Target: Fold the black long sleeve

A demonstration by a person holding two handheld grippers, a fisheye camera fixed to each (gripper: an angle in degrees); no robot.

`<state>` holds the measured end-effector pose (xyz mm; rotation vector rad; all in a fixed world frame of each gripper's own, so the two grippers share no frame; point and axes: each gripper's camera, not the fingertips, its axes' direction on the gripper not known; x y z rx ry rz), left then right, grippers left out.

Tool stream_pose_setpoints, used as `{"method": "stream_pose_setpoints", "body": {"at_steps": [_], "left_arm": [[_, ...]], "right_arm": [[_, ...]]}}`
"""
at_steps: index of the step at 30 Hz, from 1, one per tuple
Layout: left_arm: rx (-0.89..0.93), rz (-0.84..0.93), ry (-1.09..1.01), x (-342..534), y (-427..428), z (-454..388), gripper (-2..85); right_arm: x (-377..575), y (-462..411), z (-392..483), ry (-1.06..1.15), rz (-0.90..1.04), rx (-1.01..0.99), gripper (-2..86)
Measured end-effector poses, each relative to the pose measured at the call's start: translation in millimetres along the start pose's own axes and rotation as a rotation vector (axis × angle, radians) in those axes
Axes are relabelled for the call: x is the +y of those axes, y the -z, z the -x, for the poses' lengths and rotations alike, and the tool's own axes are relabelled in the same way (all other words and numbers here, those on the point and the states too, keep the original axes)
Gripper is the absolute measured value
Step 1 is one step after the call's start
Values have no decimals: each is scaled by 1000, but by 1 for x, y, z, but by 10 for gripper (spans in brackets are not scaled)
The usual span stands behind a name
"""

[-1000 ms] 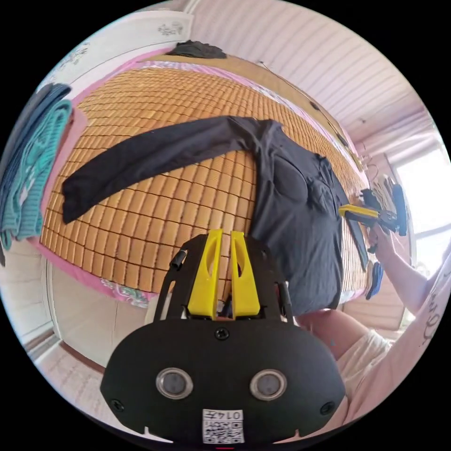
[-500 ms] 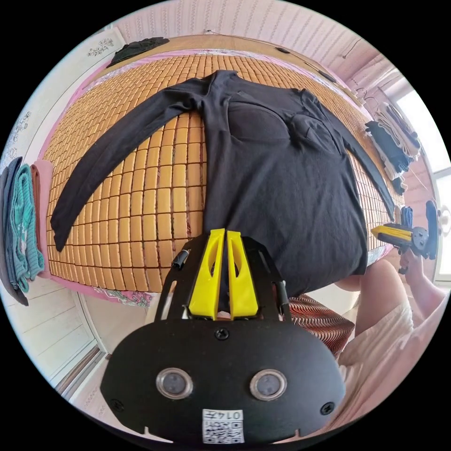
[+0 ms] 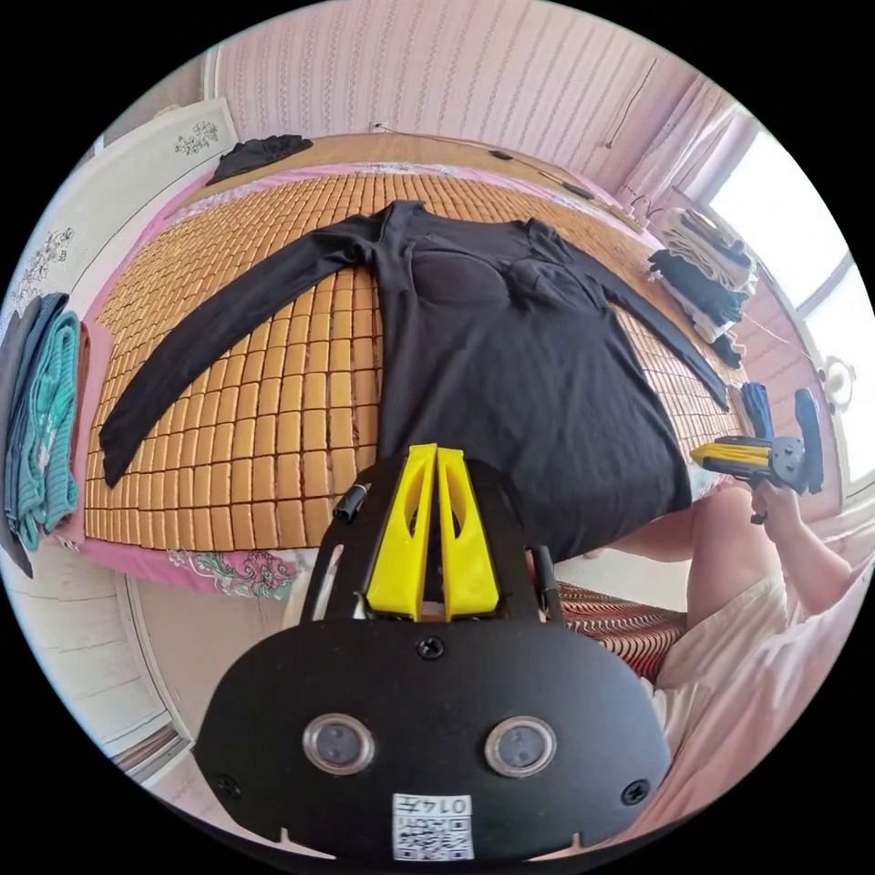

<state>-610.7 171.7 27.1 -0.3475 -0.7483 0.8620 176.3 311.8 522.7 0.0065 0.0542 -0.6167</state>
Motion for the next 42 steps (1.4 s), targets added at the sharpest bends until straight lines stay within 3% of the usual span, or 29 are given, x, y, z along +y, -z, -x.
{"method": "stream_pose_setpoints", "body": {"at_steps": [8, 21, 33, 42], "left_arm": [[143, -49, -75, 76, 54, -23, -9], [91, -148, -63, 110, 92, -2, -2], [-69, -394, 367, 138, 111, 138, 48], [-248, -579, 692, 166, 115, 276, 63]], "right_arm": [[68, 36, 34, -50, -74, 17, -9], [80, 47, 76, -8, -135, -20, -10], [-16, 53, 144, 203, -148, 8, -2], [-159, 60, 260, 544, -204, 49, 99]]}}
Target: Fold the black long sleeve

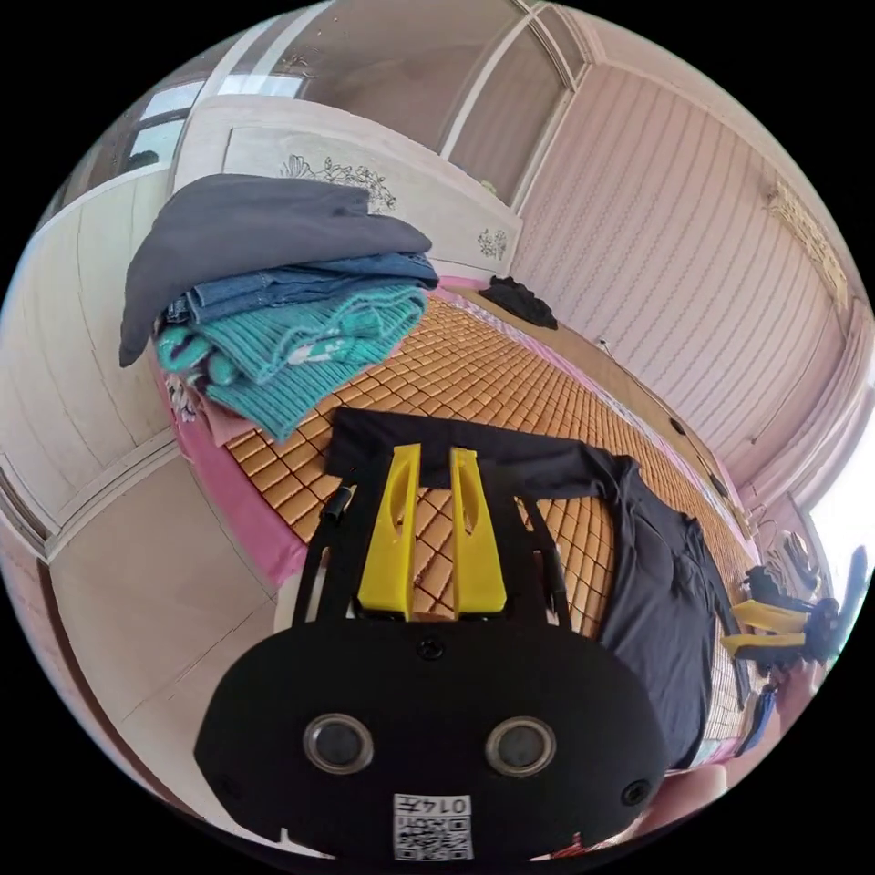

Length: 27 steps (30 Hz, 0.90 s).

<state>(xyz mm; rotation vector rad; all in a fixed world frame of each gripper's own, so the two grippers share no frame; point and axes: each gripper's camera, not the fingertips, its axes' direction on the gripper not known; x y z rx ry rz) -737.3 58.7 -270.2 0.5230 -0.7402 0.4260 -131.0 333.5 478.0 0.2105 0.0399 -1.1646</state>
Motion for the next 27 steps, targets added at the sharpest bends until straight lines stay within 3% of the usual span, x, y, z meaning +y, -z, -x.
{"method": "stream_pose_setpoints", "body": {"at_steps": [8, 14, 17, 20, 24, 27], "left_arm": [[-22, 58, 165, -17, -42, 93, 72], [-58, 82, 105, -24, -47, 114, 85], [24, 114, 132, -25, -55, 126, 91], [56, 137, 157, -26, -66, 129, 93], [3, 223, 135, -27, -85, 122, 69], [-83, 218, 94, -27, -89, 111, 39]], "right_arm": [[-181, -54, 55, 325, -32, -5, 106], [-291, -110, 98, 444, -3, -107, 97], [-329, -133, 119, 468, -4, -99, 72], [-356, -154, 134, 484, 0, -40, 104], [-374, -178, 137, 474, 41, -44, 119], [-377, -193, 129, 483, 104, -116, 38]]}}
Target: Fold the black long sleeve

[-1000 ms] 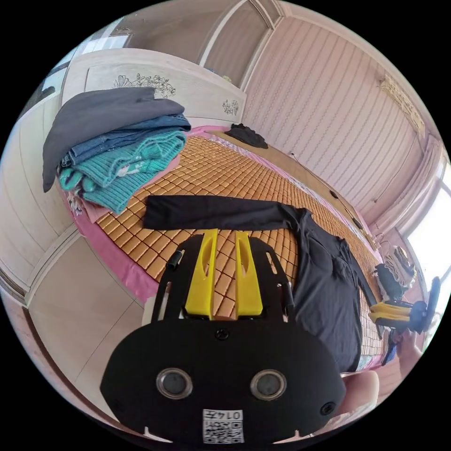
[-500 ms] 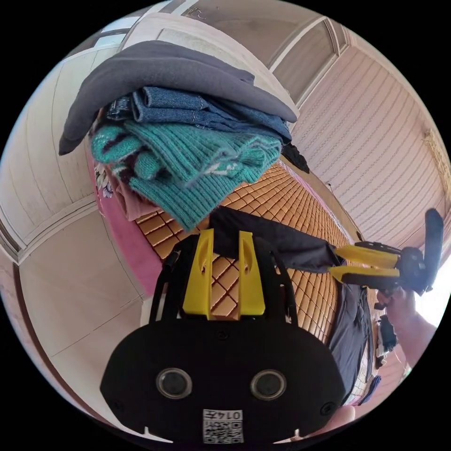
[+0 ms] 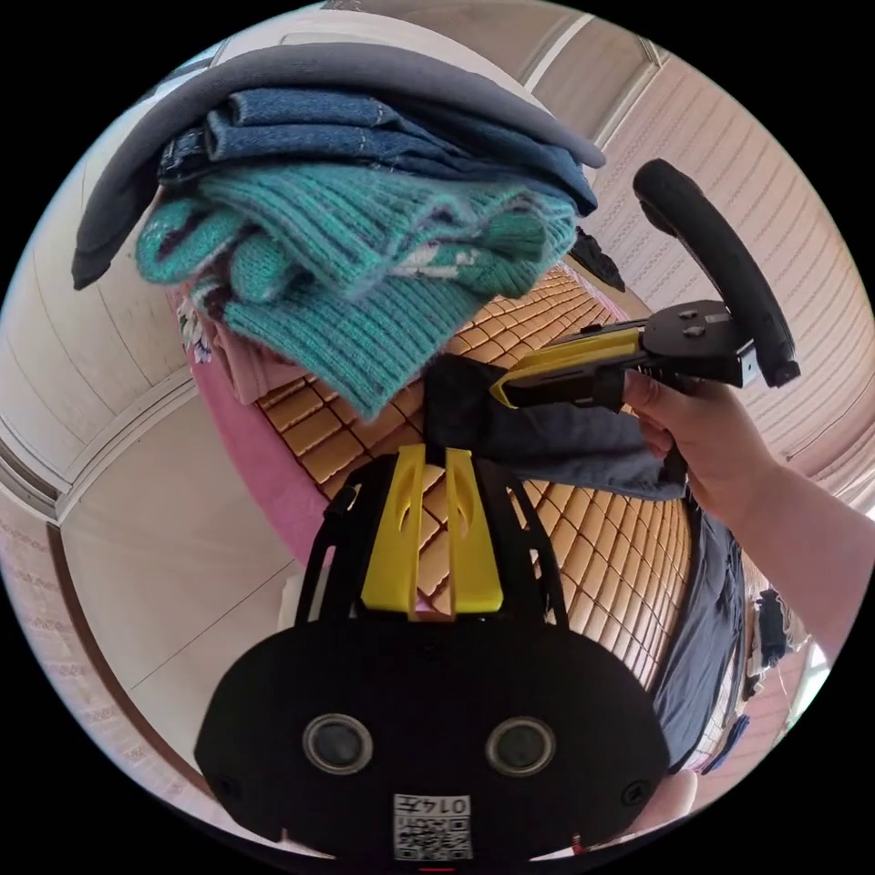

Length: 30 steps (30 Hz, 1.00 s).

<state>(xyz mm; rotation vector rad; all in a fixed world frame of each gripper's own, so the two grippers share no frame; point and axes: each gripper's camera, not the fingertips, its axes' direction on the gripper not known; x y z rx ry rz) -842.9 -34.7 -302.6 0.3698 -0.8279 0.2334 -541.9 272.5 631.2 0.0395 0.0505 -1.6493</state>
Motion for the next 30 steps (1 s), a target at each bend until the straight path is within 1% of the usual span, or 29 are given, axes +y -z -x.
{"method": "stream_pose_setpoints", "body": {"at_steps": [1, 2, 6, 8, 9, 11, 12, 13, 14, 15, 17, 18, 20, 21, 22, 23, 24, 26, 28, 29, 30], "left_arm": [[-14, 3, -25, -1, -2, -6, 25], [0, 12, -46, -2, -4, -12, 5], [10, -15, -81, -4, 0, -29, -8], [76, -130, -142, -2, 18, -48, -9], [94, -156, -164, -2, 23, -55, -9], [227, -309, -256, 4, 48, -87, -10], [269, -338, -281, 5, 54, -97, -10], [338, -372, -321, 7, 66, -121, -10], [402, -386, -396, 10, 77, -152, -10], [440, -391, -448, 13, 82, -170, -10], [649, -403, -645, 36, 106, -243, -10], [713, -396, -698, 44, 113, -262, -10], [946, -332, -892, 85, 135, -332, -10], [1001, -299, -944, 98, 138, -349, -10], [1077, -216, -1025, 125, 141, -381, -10], [1114, -118, -1108, 156, 136, -410, -10], [1113, -62, -1149, 173, 131, -423, -10], [1056, 156, -1285, 238, 101, -466, -10], [990, 267, -1385, 277, 81, -488, -9], [938, 320, -1451, 298, 73, -499, -9], [917, 346, -1473, 306, 70, -504, -9]], "right_arm": [[3, -2, -5, -24, 15, -9, 7], [9, -2, -7, -35, 10, 0, -1], [36, 4, -15, -43, -26, 28, -8], [70, 29, -32, -119, -144, 15, -9], [81, 37, -38, -147, -179, 9, -9], [137, 76, -63, -271, -331, -8, -9], [155, 87, -69, -302, -371, -5, -9], [193, 109, -80, -362, -444, 9, -9], [235, 132, -89, -424, -509, 38, -9], [258, 144, -93, -454, -537, 54, -9], [357, 190, -97, -573, -639, 114, -7], [383, 201, -95, -602, -657, 127, -7], [486, 233, -71, -715, -708, 155, -4], [510, 236, -63, -743, -703, 160, -3], [552, 237, -45, -802, -660, 179, -3], [592, 229, -27, -877, -587, 211, -2], [611, 222, -19, -916, -548, 219, -2], [678, 175, 7, -1076, -388, 154, -4], [717, 135, 18, -1168, -299, 62, -5], [739, 115, 23, -1214, -269, 0, -5], [749, 108, 25, -1237, -265, -21, -4]]}}
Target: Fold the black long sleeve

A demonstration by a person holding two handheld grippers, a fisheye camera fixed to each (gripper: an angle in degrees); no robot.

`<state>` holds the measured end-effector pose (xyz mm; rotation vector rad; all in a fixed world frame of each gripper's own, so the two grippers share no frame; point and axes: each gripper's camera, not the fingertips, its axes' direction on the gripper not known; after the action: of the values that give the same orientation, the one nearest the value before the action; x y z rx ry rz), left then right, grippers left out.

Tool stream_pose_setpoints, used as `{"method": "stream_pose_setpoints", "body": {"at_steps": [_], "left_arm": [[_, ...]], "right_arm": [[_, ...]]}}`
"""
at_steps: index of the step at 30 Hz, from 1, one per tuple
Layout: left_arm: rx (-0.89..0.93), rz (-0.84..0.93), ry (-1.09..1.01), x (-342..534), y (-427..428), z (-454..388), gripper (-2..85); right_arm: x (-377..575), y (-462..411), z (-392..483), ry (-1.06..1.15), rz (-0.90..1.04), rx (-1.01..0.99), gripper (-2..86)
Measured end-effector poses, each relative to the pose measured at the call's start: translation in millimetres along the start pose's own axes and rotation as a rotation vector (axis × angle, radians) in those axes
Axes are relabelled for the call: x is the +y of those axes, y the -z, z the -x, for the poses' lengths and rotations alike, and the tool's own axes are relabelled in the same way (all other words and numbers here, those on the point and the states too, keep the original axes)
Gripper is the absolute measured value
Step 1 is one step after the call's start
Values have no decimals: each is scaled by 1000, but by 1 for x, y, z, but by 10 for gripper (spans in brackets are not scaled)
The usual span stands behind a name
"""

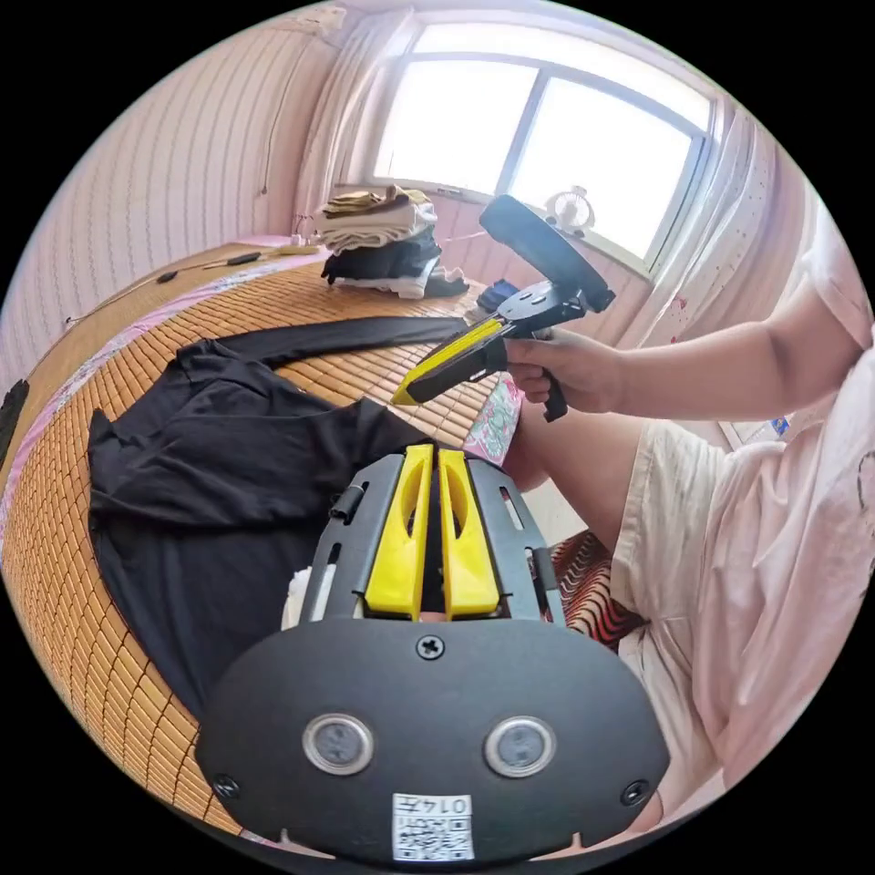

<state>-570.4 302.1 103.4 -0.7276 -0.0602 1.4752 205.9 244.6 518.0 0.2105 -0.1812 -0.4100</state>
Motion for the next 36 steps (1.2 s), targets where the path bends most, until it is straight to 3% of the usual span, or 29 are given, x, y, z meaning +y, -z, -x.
{"method": "stream_pose_setpoints", "body": {"at_steps": [5, 9, 13, 18, 23, 26, 33, 36], "left_arm": [[33, 121, 15, -12, -47, -22, -9], [-8, 165, 0, -25, -71, -32, -9], [72, 238, -83, -38, -98, -49, -7], [91, 203, 13, -32, -82, -25, -2], [-315, 145, 212, -11, -14, 94, -7], [-471, 106, 276, -4, 15, 156, -3], [-557, 143, 380, -9, 7, 246, 50], [-554, 223, 422, -4, -19, 276, 35]], "right_arm": [[35, 4, -56, -147, -62, -82, 25], [35, 9, -63, -109, -85, -131, 61], [33, 4, -66, -44, -64, -112, 71], [26, -2, -80, -15, -36, -73, 72], [-72, -14, -72, 176, -104, -114, 86], [-156, -33, -51, 310, -135, -146, 99], [-312, -114, -22, 309, -78, -148, 109], [-351, -156, -18, 274, 48, -153, 48]]}}
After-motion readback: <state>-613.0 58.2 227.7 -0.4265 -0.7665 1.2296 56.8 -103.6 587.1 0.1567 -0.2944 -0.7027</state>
